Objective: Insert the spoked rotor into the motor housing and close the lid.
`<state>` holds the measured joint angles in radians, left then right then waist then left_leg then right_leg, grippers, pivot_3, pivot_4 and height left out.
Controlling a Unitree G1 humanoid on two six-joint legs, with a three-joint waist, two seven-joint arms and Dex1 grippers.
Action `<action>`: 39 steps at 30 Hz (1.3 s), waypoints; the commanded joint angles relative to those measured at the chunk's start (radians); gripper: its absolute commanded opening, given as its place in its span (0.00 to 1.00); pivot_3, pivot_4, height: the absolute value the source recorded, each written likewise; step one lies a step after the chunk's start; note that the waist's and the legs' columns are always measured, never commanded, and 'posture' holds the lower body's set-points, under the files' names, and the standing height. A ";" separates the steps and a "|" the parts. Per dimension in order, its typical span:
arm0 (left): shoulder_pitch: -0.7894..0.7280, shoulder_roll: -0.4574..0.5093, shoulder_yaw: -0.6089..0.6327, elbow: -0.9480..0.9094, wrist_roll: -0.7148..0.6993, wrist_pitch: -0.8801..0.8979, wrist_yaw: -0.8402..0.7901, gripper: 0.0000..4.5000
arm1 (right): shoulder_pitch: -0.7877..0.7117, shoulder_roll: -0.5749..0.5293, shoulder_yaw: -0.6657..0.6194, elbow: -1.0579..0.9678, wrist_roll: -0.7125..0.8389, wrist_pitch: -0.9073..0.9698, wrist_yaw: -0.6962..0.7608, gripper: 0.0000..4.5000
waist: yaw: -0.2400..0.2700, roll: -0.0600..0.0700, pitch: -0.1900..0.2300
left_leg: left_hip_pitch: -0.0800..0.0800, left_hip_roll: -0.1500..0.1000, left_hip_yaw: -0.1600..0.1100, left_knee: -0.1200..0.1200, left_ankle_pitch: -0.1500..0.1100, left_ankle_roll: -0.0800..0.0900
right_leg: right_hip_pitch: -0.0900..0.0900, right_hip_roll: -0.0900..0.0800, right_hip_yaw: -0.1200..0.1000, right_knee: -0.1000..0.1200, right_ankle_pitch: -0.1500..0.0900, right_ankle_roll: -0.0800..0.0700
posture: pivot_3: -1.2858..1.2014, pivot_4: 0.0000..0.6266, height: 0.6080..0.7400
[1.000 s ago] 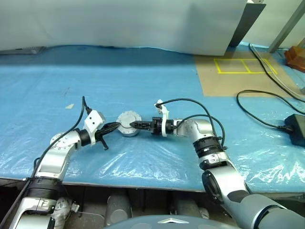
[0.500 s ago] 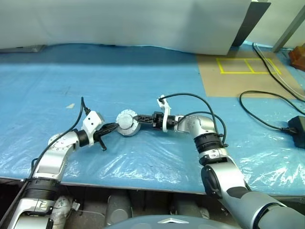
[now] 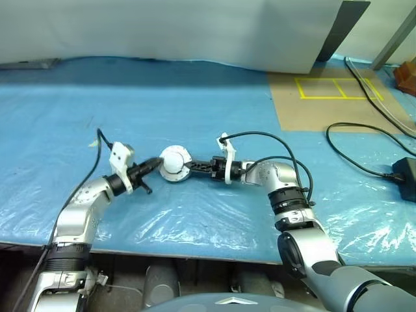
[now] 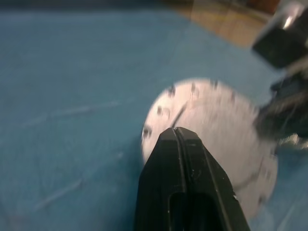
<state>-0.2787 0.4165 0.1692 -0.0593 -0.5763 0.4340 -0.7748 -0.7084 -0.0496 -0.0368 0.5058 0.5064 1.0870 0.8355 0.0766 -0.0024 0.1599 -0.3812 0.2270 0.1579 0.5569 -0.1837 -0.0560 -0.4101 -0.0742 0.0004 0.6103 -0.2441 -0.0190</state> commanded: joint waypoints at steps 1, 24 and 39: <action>-0.073 0.028 0.129 -0.097 -0.205 0.148 0.055 0.00 | -0.026 0.029 -0.019 0.025 0.044 0.057 -0.007 0.26 | -0.009 0.000 0.000 | 0.000 0.000 0.000 0.001 0.000 -0.001 | 0.000 0.000 0.000 0.001 0.001 0.001 | 0.52 0.24 1.00; 0.106 -0.101 0.458 -0.047 -0.932 0.497 0.423 0.75 | -0.214 0.082 -0.394 -0.083 0.384 0.247 -0.190 0.26 | 0.020 -0.002 0.001 | -0.006 -0.001 -0.005 0.004 -0.003 -0.006 | -0.001 0.001 -0.002 -0.001 0.003 0.005 | 0.52 0.24 1.00; 0.104 -0.211 0.243 -0.177 -1.006 0.396 0.530 0.81 | -0.254 0.058 -0.360 -0.072 0.408 0.285 -0.205 0.26 | 0.020 -0.002 0.001 | -0.004 0.000 -0.008 0.006 -0.003 -0.006 | 0.002 0.001 -0.004 -0.001 0.003 0.006 | 0.52 0.24 1.00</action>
<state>-0.1593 0.2076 0.4217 -0.2380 -1.5875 0.8579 -0.2321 -0.9244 0.0038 -0.3956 0.4735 0.8618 1.3699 0.6110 0.0965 -0.0044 0.1611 -0.3856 0.2266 0.1502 0.5629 -0.1870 -0.0619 -0.4078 -0.0734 -0.0040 0.6095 -0.2410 -0.0133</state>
